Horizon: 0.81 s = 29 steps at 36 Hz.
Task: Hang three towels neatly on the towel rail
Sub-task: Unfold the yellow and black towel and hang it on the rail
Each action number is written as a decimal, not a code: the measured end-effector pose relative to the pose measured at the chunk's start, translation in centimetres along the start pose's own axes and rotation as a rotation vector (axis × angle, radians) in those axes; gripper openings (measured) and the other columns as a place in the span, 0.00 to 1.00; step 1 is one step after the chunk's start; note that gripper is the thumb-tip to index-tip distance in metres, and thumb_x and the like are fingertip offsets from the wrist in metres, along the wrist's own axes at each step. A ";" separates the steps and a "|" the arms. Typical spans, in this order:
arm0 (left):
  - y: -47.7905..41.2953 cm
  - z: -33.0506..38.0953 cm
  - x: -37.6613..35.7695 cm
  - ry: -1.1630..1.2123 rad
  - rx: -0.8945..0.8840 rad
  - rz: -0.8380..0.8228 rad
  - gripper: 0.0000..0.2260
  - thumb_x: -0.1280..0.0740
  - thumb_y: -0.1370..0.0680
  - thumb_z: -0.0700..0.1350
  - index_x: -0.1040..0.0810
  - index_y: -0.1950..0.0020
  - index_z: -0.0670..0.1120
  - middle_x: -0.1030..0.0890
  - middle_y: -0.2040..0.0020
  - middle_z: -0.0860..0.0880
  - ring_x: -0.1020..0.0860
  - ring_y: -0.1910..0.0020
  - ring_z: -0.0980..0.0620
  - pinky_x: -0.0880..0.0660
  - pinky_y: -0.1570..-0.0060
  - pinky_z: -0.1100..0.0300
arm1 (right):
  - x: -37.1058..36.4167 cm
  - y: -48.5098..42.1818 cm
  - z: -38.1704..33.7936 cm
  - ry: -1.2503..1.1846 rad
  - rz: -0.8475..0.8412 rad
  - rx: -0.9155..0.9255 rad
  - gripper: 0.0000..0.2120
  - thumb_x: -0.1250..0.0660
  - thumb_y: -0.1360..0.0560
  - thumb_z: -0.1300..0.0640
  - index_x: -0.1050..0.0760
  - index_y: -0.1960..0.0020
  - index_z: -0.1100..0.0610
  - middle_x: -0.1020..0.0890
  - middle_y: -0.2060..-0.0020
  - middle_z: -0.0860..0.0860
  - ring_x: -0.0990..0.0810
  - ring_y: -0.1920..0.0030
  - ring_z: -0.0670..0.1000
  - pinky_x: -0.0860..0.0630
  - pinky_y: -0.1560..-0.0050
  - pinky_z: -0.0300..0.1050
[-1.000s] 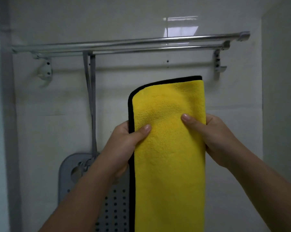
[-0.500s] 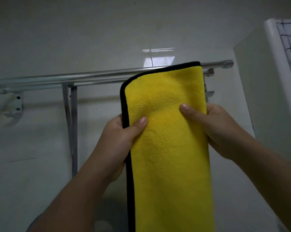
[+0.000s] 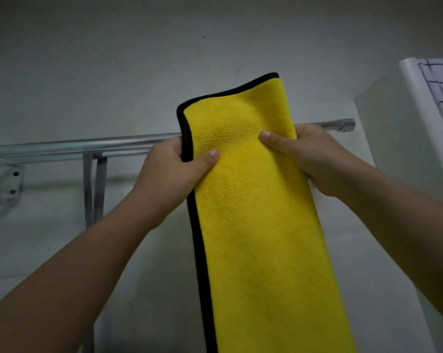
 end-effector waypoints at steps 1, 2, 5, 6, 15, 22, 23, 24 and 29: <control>-0.3 0.4 -0.2 -0.039 -0.021 0.016 0.04 0.32 0.26 0.45 0.21 0.52 0.52 0.19 0.57 0.57 0.18 0.58 0.60 0.21 0.58 0.63 | 0.4 -0.4 -0.1 0.015 0.009 0.012 0.17 0.34 0.27 0.48 0.25 0.43 0.57 0.19 0.50 0.53 0.20 0.51 0.55 0.24 0.45 0.53; -0.6 0.8 -0.3 -0.106 -0.068 0.046 0.05 0.32 0.27 0.45 0.21 0.52 0.50 0.18 0.57 0.55 0.18 0.58 0.57 0.21 0.57 0.59 | 0.8 -0.7 -0.2 0.031 0.016 0.030 0.18 0.34 0.27 0.48 0.25 0.42 0.57 0.19 0.51 0.52 0.20 0.51 0.54 0.24 0.47 0.52; -1.1 2.7 -0.6 -0.500 -0.371 0.167 0.10 0.31 0.27 0.49 0.23 0.54 0.42 0.20 0.61 0.44 0.22 0.64 0.46 0.26 0.63 0.52 | 1.9 -1.3 -0.7 0.087 0.042 0.118 0.11 0.34 0.27 0.48 0.24 0.49 0.52 0.21 0.58 0.47 0.21 0.55 0.51 0.24 0.55 0.47; -1.3 3.1 -0.8 -0.623 -0.455 0.198 0.13 0.31 0.27 0.50 0.24 0.56 0.40 0.22 0.65 0.43 0.25 0.67 0.44 0.29 0.66 0.52 | 2.1 -1.4 -0.9 0.110 0.054 0.157 0.07 0.34 0.27 0.48 0.25 0.53 0.50 0.21 0.60 0.46 0.22 0.56 0.50 0.24 0.57 0.46; -3.7 4.4 -1.6 -0.833 -0.628 0.348 0.13 0.33 0.26 0.50 0.33 0.61 0.44 0.32 0.69 0.47 0.34 0.71 0.47 0.41 0.69 0.57 | 3.5 -3.3 -2.9 0.333 0.227 0.478 0.08 0.35 0.26 0.49 0.25 0.55 0.54 0.21 0.60 0.53 0.23 0.59 0.53 0.26 0.58 0.48; -7.3 3.1 -0.6 -0.877 -0.471 0.366 0.14 0.36 0.25 0.54 0.28 0.55 0.43 0.27 0.62 0.47 0.29 0.63 0.48 0.37 0.64 0.56 | 2.9 -6.0 -3.6 0.482 0.290 0.617 0.11 0.37 0.24 0.48 0.26 0.57 0.55 0.24 0.62 0.54 0.27 0.65 0.51 0.33 0.67 0.43; -7.9 2.9 -0.5 -0.886 -0.446 0.357 0.15 0.37 0.24 0.55 0.27 0.54 0.43 0.27 0.62 0.48 0.29 0.62 0.48 0.36 0.63 0.56 | 2.8 -6.5 -3.7 0.496 0.295 0.621 0.11 0.38 0.24 0.48 0.26 0.58 0.55 0.24 0.63 0.54 0.28 0.65 0.51 0.34 0.67 0.42; -8.4 2.7 -0.3 -0.894 -0.428 0.348 0.14 0.37 0.24 0.55 0.27 0.54 0.43 0.28 0.63 0.49 0.30 0.62 0.49 0.37 0.63 0.56 | 2.7 -7.0 -3.8 0.509 0.300 0.625 0.12 0.38 0.24 0.47 0.26 0.58 0.55 0.24 0.63 0.54 0.28 0.64 0.51 0.35 0.67 0.42; -10.4 2.3 0.4 -0.978 -0.402 0.335 0.13 0.38 0.24 0.55 0.33 0.57 0.46 0.34 0.68 0.52 0.32 0.63 0.49 0.39 0.64 0.56 | 2.1 -9.2 -4.1 0.591 0.330 0.620 0.13 0.39 0.24 0.47 0.29 0.60 0.56 0.27 0.66 0.52 0.30 0.64 0.52 0.39 0.68 0.43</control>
Point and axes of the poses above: each hand's wrist, its own y-axis away from the middle knuckle, its own x-axis out of the back of the hand, z = x × y, the point moved 4 cm from there along -y, towards the middle knuckle
